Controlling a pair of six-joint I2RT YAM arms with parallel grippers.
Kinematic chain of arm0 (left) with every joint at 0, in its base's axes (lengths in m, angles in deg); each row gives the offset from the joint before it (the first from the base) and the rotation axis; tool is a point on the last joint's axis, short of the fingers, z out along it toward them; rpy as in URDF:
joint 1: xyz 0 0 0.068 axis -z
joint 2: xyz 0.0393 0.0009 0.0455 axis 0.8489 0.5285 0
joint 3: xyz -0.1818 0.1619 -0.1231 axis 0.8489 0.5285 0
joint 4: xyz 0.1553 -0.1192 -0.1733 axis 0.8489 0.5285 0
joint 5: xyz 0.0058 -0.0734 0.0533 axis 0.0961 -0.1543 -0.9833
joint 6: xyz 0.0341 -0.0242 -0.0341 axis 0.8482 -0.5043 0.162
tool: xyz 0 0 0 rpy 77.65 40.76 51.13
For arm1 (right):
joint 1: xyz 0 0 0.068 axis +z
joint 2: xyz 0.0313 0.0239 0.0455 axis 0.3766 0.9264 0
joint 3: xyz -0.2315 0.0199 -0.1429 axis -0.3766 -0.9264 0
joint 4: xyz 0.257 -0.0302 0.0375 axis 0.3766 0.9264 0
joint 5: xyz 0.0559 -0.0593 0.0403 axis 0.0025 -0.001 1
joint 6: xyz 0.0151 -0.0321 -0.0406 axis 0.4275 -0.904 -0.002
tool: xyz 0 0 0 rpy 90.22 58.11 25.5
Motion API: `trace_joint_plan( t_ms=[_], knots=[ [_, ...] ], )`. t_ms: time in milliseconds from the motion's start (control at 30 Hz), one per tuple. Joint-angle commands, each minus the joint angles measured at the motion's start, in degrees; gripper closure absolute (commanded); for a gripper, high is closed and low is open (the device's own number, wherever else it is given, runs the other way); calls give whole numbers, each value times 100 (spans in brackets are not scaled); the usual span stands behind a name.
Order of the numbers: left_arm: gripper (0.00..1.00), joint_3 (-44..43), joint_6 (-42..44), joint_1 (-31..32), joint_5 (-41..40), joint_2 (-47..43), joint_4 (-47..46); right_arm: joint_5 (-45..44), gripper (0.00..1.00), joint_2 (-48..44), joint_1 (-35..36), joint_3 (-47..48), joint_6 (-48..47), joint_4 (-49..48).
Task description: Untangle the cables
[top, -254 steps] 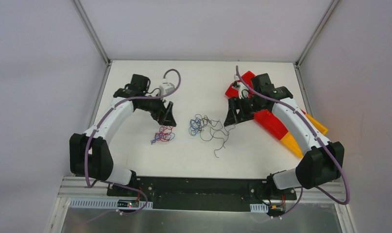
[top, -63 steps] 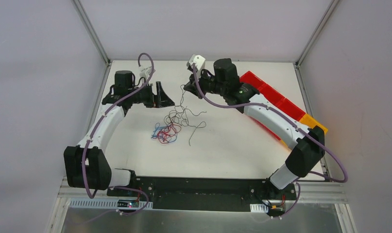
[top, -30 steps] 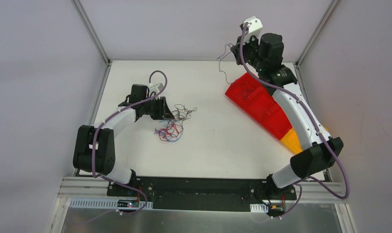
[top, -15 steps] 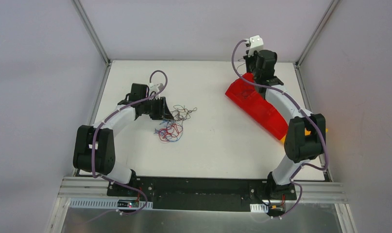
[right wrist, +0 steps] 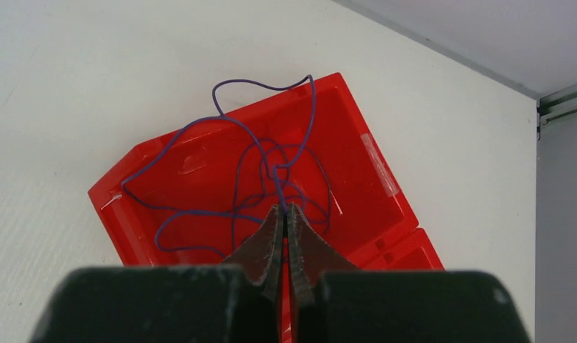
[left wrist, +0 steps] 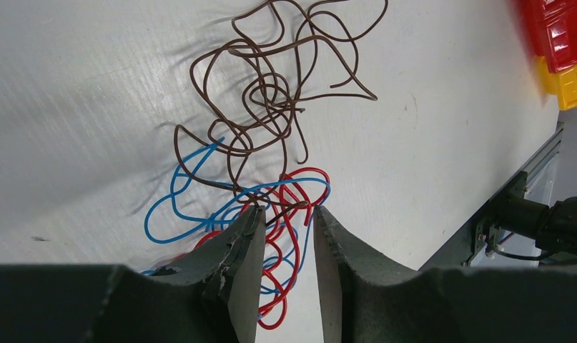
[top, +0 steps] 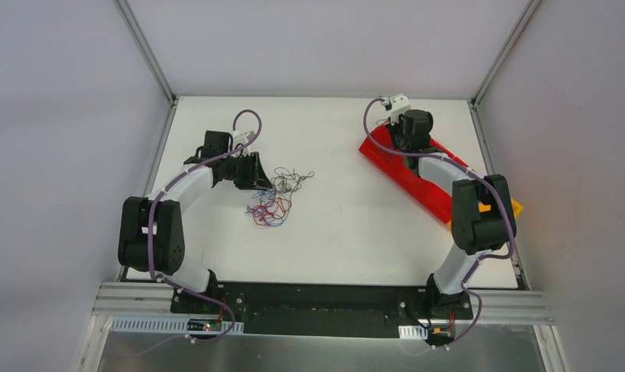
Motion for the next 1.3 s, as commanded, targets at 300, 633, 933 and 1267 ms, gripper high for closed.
trace_joint_plan(
  t_ms=[300,633,933,1267],
  knots=[
    [69,-245,161,-84,2,125,151,-282,100,537,-211,1229,580,769],
    [69,-194,142,-142,67,178,152,405,100,-941,-290,812,913,781],
    [70,-306,133,-153,137,343,157,417,100,-1115,-300,683,786,1481],
    [69,-223,96,-194,136,335,155,260,100,-580,-293,1396,1423,2686]
  ],
)
